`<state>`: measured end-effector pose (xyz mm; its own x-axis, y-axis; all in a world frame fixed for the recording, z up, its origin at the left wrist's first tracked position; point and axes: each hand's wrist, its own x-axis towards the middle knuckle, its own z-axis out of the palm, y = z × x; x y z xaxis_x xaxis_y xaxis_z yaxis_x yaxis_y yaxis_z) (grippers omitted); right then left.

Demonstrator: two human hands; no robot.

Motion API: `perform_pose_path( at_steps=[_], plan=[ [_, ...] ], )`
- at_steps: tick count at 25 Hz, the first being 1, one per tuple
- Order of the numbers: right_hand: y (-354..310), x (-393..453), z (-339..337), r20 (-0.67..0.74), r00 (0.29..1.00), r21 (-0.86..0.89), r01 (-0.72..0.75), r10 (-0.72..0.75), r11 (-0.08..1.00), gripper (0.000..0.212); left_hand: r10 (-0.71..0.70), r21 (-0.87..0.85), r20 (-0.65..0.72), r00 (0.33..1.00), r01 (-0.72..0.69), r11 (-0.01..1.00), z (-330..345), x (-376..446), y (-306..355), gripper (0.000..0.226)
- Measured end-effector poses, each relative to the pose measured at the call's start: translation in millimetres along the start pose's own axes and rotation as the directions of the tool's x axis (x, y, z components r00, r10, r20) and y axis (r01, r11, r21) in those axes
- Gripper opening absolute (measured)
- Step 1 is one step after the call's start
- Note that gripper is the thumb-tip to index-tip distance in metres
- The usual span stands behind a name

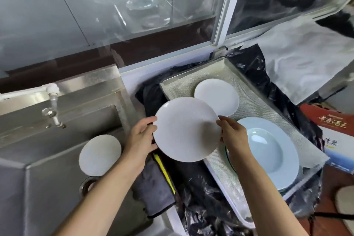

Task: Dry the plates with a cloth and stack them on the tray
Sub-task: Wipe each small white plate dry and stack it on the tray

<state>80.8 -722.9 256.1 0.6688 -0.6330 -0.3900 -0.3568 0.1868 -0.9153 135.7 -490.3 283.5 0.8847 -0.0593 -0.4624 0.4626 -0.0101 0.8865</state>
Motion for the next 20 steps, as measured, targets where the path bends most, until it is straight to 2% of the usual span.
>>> perform_pose_path(
  at_steps=[9,17,20],
  plan=[
    [-4.4,146.5,-40.7,-0.089,0.995,-0.059,-0.042,0.037,0.997,0.014,-0.024,0.088,0.042,0.999,0.021,0.996,119.6,89.9,-1.7,0.026],
    [6.3,235.1,-47.9,-0.182,0.983,-0.231,-0.009,-0.034,0.973,0.025,-0.063,0.131,0.052,0.997,0.056,0.990,185.3,157.4,-11.3,0.022],
    [7.3,252.6,-44.5,-0.201,0.979,-0.236,-0.025,-0.024,0.971,0.017,-0.076,0.124,0.054,0.996,0.069,0.990,198.7,172.9,-15.9,0.024]
  ],
)
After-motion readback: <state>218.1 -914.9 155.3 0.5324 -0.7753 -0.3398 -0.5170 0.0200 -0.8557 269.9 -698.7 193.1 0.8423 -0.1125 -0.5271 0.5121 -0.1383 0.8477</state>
